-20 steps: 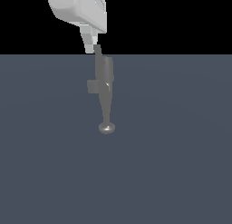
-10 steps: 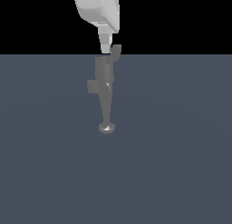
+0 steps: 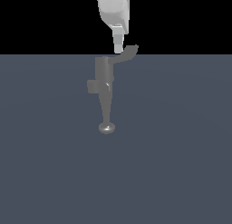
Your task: Turn on the faucet by rotating a designated handle.
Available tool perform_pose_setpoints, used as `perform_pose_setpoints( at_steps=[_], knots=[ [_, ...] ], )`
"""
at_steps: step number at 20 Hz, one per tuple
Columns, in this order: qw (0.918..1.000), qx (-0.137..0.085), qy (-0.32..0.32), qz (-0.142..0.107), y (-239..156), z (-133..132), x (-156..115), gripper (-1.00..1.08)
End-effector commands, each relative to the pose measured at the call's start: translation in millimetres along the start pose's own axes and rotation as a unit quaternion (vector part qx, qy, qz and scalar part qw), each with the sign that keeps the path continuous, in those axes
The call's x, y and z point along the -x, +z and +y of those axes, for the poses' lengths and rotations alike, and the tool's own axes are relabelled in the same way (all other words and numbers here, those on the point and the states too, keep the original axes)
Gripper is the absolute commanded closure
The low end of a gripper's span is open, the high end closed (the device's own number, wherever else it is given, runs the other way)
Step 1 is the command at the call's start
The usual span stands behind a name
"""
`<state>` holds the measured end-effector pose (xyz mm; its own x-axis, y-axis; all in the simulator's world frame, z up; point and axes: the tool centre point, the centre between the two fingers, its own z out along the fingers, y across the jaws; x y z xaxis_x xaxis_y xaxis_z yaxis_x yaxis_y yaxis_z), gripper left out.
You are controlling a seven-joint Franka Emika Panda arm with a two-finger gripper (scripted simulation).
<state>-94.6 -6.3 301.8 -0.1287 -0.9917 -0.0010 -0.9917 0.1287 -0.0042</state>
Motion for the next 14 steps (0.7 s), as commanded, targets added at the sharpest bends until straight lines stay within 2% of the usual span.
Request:
perform_pose_setpoints(
  at_steps=[1, 14],
  knots=[
    [1.0, 0.0, 0.008, 0.0, 1, -8, -15, 1.08],
    [0.9999, 0.002, 0.014, 0.001, 3, -34, -47, 1.08]
  ],
)
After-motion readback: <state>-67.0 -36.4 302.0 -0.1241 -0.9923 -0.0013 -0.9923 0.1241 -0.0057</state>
